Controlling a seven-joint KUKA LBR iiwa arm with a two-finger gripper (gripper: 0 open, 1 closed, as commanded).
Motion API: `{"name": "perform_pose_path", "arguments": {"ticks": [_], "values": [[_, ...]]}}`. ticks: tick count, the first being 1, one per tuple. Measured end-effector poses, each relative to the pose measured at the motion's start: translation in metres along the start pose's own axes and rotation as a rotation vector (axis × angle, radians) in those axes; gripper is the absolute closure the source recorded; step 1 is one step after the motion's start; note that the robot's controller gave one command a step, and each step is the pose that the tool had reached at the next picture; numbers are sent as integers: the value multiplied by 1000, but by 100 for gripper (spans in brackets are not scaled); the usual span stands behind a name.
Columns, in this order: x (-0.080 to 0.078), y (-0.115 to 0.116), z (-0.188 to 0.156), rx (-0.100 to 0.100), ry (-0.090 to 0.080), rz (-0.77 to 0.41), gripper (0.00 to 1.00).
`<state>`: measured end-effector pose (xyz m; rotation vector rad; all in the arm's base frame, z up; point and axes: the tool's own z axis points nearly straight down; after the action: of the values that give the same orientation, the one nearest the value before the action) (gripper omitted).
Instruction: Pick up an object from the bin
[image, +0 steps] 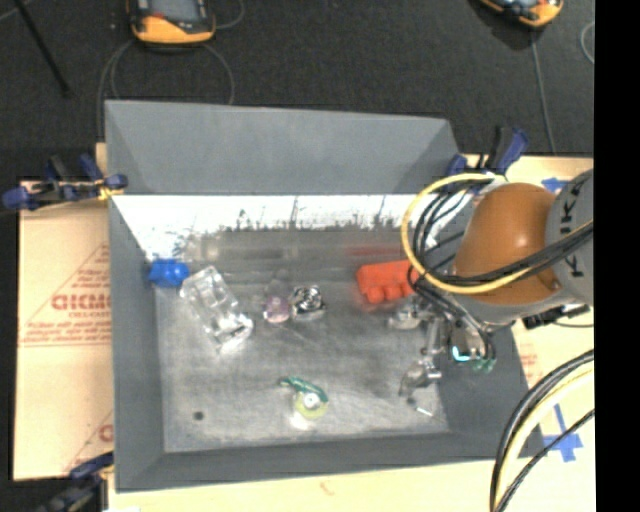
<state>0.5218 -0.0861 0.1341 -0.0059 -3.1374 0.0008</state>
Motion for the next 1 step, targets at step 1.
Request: {"name": "perform_pose_path", "arguments": {"ticks": [1], "values": [[-115,109,55,1,-15,-163,0]]}}
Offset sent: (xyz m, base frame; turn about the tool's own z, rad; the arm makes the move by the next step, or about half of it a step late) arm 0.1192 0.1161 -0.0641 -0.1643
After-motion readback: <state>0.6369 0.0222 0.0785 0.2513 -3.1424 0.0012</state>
